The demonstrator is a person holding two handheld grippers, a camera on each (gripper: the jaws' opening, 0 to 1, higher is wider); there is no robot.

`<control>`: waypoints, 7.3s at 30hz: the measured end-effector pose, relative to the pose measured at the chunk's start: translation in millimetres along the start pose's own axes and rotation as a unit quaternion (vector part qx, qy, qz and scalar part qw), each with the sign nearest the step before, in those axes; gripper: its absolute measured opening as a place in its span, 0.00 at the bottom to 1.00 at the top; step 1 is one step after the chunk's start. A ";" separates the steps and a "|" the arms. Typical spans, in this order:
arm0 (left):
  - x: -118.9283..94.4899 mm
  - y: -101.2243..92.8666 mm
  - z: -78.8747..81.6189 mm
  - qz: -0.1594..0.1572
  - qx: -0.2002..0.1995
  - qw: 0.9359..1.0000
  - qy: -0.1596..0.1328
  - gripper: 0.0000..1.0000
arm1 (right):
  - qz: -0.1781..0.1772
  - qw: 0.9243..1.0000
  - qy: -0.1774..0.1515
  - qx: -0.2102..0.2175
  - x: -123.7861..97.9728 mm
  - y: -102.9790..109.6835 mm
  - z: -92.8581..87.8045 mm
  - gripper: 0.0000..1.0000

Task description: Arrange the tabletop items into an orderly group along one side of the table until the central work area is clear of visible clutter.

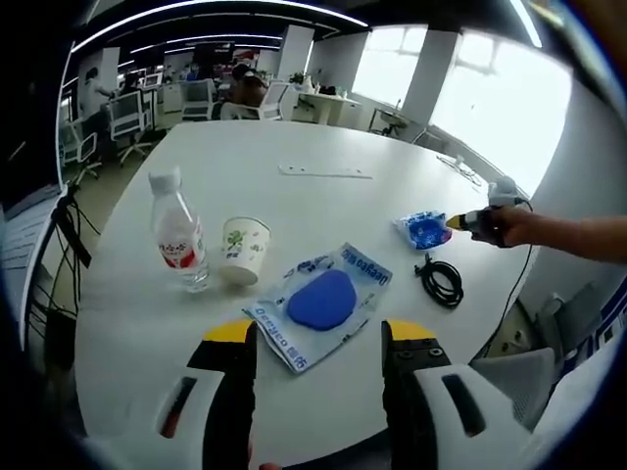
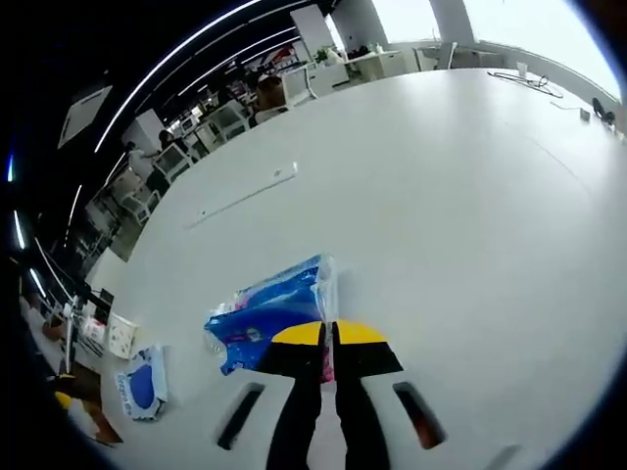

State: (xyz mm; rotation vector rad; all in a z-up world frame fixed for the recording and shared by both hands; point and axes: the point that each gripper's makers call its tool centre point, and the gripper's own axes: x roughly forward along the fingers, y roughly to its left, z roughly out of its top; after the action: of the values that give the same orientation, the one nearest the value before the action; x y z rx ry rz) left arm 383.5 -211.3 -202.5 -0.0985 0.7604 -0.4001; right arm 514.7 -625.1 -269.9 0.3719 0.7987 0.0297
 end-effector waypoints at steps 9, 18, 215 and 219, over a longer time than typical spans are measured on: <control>-0.2 2.1 1.9 0.000 0.000 1.000 -0.003 0.51 | -0.007 1.000 0.003 -0.006 -2.1 -5.7 1.0 0.02; -0.2 -0.3 3.8 -0.004 0.001 1.000 -0.005 0.51 | -0.006 1.000 0.001 -0.011 -4.8 -4.9 4.9 0.02; 101.8 -20.4 -38.5 -0.065 0.013 0.993 0.095 0.00 | 0.178 0.961 0.055 -0.204 -1.2 170.2 -105.5 0.00; 105.2 -26.7 -31.1 -0.070 0.022 0.993 0.091 0.00 | 0.175 0.962 0.047 -0.205 -2.9 166.7 -97.5 0.00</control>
State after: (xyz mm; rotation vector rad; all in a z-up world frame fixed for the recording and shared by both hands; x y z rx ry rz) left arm 422.4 -274.8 -287.3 -0.0738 0.9278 -0.5638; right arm 462.8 -439.1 -273.9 0.1137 0.7905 0.5408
